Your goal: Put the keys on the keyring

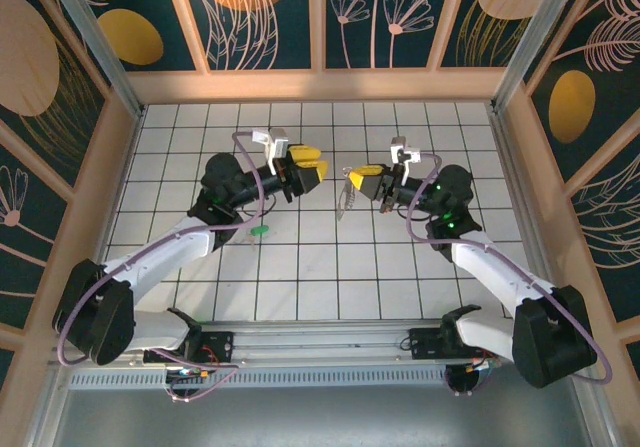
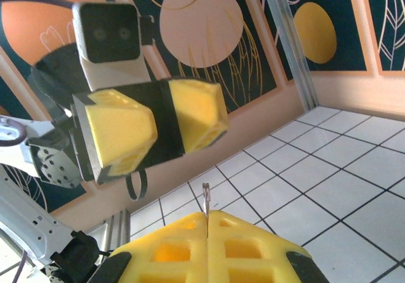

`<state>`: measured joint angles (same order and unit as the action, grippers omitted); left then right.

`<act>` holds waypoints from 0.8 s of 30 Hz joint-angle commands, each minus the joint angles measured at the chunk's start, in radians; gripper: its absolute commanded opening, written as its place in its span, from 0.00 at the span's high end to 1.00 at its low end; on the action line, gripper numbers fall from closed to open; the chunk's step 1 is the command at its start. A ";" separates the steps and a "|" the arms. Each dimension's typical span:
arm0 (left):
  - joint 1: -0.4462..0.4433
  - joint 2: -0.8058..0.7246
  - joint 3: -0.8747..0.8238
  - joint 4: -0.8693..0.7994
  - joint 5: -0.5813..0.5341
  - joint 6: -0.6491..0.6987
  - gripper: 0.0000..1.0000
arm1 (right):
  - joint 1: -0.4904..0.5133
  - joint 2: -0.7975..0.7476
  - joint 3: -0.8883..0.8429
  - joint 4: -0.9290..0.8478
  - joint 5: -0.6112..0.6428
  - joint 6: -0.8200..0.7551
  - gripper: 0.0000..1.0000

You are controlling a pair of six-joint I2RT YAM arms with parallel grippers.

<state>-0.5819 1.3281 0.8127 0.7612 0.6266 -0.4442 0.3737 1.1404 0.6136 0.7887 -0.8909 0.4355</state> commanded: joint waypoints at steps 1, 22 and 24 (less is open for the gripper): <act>-0.003 0.025 -0.029 0.137 0.065 -0.092 0.54 | -0.005 -0.027 -0.010 0.115 -0.017 0.046 1.00; -0.003 0.106 -0.033 0.343 0.203 -0.241 0.53 | 0.049 0.038 0.040 0.204 -0.056 0.109 1.00; -0.003 0.110 -0.032 0.344 0.204 -0.243 0.53 | 0.054 0.041 0.044 0.204 -0.056 0.108 1.00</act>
<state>-0.5819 1.4254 0.7757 1.0477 0.8070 -0.6647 0.4164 1.1774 0.6174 0.9195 -0.9253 0.5343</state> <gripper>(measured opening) 0.473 0.044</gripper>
